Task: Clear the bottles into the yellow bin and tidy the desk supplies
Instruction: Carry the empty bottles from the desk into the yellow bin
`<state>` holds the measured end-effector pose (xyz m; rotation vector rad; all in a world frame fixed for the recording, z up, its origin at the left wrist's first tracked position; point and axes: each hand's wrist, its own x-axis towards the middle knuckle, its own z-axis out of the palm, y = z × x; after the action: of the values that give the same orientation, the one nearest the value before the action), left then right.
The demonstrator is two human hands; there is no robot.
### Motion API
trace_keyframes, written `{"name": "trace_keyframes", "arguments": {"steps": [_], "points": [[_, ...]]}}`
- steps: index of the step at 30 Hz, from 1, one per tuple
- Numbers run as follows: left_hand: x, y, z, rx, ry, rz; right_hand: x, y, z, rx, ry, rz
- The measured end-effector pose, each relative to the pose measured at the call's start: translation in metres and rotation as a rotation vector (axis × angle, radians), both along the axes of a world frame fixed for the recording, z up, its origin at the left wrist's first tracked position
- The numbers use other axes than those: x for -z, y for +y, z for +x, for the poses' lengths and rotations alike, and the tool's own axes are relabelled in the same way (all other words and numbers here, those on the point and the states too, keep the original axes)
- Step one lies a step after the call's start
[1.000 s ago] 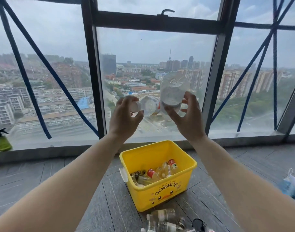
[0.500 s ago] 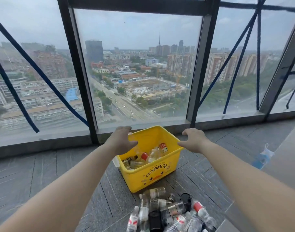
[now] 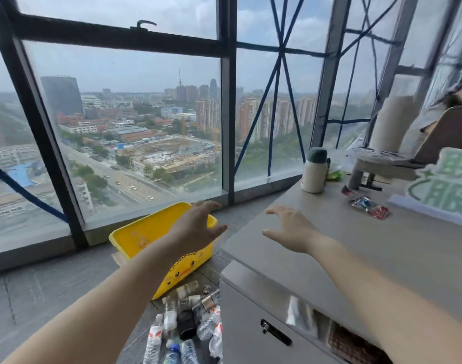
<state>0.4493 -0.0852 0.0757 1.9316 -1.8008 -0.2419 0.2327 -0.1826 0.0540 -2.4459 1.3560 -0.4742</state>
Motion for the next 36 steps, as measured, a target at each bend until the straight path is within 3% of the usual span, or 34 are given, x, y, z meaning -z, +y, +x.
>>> {"name": "trace_keyframes", "arguments": {"steps": [18, 28, 36], "points": [[-0.002, 0.06, -0.333, 0.588, 0.0, -0.035, -0.017, 0.243, -0.359, 0.687, 0.023, -0.053], [-0.006, 0.102, -0.496, 0.951, -0.022, -0.062, -0.017, 0.357, -0.479, 1.059, 0.008, -0.056], [0.017, 0.1, -0.608, 1.124, -0.042, -0.028, 0.005, 0.387, -0.565, 1.262, 0.022, -0.037]]}}
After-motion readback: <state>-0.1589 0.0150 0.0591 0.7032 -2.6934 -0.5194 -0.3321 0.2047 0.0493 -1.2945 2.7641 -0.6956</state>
